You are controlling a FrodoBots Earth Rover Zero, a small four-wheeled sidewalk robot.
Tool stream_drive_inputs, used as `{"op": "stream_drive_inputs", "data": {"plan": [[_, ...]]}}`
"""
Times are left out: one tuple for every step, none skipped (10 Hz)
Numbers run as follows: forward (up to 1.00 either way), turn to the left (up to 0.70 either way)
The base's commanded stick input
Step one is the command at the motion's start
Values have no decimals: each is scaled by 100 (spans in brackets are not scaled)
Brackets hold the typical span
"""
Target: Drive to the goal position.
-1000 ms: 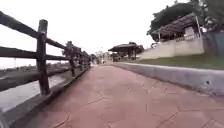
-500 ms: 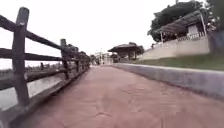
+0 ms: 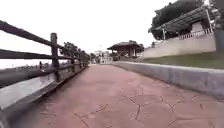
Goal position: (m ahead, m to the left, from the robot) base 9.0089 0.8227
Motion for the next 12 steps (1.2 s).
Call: {"op": "stream_drive_inputs", "data": {"plan": [[100,0],[100,0],[100,26],[100,16],[100,1],[100,0],[100,0],[100,0],[100,0],[100,0],[100,35],[100,11]]}}
